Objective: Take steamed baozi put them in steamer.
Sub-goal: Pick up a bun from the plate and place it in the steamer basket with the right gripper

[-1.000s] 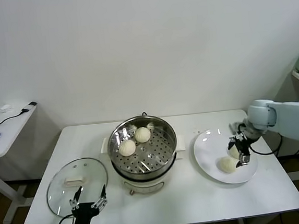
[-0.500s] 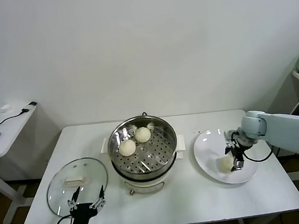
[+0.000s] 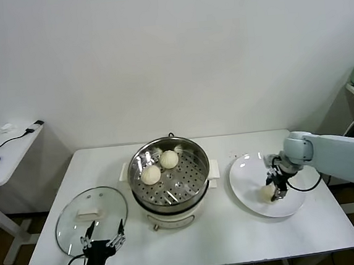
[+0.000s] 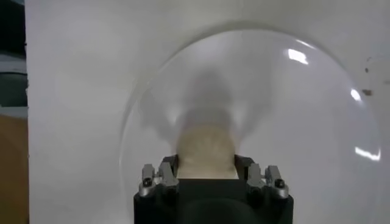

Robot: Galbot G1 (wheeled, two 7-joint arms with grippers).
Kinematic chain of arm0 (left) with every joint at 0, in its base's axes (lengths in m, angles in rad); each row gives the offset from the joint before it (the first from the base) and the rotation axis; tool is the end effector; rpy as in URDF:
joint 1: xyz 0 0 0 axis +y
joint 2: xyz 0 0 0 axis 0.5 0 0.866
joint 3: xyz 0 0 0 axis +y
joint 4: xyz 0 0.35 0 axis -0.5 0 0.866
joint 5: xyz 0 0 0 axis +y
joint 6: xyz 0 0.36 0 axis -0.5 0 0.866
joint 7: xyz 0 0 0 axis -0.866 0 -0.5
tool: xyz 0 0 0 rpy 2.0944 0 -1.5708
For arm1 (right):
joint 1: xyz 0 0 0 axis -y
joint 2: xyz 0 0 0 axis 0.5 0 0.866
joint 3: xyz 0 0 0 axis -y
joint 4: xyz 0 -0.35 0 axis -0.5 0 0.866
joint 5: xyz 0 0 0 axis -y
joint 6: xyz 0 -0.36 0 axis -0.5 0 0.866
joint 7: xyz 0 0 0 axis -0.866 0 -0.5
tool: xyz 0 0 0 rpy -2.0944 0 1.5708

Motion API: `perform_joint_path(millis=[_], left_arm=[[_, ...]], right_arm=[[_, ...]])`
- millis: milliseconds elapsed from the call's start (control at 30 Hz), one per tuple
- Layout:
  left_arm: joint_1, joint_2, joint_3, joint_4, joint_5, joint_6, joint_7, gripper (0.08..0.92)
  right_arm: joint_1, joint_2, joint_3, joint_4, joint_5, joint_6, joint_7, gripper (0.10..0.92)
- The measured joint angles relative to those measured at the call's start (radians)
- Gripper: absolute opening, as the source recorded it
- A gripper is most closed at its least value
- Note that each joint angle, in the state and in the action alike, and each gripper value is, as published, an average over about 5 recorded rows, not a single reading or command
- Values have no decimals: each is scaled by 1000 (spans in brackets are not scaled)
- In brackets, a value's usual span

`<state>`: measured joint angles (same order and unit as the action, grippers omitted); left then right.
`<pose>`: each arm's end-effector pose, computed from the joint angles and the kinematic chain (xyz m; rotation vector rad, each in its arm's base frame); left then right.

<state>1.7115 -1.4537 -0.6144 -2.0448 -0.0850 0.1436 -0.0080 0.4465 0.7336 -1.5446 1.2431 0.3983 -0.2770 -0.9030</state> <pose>0.1396 0.0505 -0.3392 0.0478 -2.8128 -0.0891 0.5203 -0.1455 -0.2033 1.2284 -1.3147 1.2385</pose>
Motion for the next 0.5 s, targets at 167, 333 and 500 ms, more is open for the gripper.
perform_joint_path(millis=[167,333,500], left_arm=[[1,1,1,-11,1,5,1,823],[1,5,2,-17,1,7,1,823],[0,9,1,-18,-1,7,2,823]], right_arm=[[145,50,-48,11,16,54,-42,619],[306,145,-66,29,29,158,-83,619],[412,262,-48,65,28,268,-106,619]])
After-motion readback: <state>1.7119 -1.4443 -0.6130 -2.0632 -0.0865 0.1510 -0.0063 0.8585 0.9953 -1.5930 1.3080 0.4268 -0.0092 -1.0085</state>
